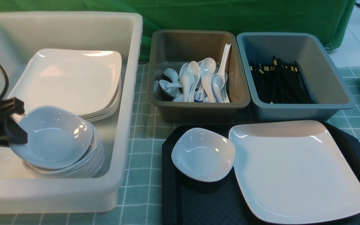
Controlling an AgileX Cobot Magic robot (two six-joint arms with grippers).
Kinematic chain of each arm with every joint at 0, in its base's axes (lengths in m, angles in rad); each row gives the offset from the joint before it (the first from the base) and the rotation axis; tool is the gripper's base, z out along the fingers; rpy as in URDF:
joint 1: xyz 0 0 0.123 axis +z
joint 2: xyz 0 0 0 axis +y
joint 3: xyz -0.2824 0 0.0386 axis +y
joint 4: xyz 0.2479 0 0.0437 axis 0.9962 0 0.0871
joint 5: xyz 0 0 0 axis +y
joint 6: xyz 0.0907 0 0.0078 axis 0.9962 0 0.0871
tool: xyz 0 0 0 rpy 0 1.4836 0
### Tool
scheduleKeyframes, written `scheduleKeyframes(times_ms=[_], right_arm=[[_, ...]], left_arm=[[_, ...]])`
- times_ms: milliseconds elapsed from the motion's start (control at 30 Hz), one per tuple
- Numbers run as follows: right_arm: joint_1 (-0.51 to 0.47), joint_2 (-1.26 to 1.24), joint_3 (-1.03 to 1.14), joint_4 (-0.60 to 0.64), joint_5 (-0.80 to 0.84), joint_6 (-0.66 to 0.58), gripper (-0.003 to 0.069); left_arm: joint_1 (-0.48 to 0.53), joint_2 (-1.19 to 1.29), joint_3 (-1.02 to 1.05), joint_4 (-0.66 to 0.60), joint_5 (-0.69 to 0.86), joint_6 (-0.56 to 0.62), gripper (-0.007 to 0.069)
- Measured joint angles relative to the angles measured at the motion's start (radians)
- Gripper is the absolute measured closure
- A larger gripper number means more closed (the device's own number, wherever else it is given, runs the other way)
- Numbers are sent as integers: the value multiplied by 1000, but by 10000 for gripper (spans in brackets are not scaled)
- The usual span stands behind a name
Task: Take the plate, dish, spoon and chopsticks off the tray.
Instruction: Use the left arm to put the small plate into the large storage box on the left, then use the left arm to grab a small plate from the dinner plate
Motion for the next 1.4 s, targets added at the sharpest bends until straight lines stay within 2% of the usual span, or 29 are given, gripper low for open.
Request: scheduleKeyframes(times_ms=[100,200,300,367,467,600,633,700,833,900,1000,1133,1267,1400], right_arm=[[0,0,0,0,0,-1,640],[0,0,0,0,0,-1,640],[0,0,0,0,0,-1,640],[0,0,0,8,0,-1,640],[0,0,0,17,0,-1,640],[0,0,0,23,0,-1,640],[0,0,0,23,0,-1,640],[0,0,0,24,0,-1,640],[0,0,0,24,0,-1,640],[0,0,0,24,4,-1,640],[0,0,0,24,15,-1,640],[0,0,0,24,24,-1,640],[0,0,0,24,26,-1,638],[0,0,0,24,27,-1,636]], left_arm=[[0,-5,-49,17,18,10,304],[-1,-21,-151,18,60,10,186],[-31,-43,-254,47,126,-14,141],[-81,-55,-315,91,154,-39,148],[-189,-61,-360,142,168,-76,204],[-510,-39,-374,177,112,-160,479],[-542,-33,-374,180,102,-174,492],[-716,28,-378,214,41,-234,584],[-889,158,-385,282,-17,-254,601],[-954,252,-394,349,-26,-285,567],[-987,341,-412,416,-36,-346,491],[-991,445,-449,489,-99,-405,289],[-989,496,-473,546,-194,-437,133],[-974,528,-477,587,-239,-476,76]])
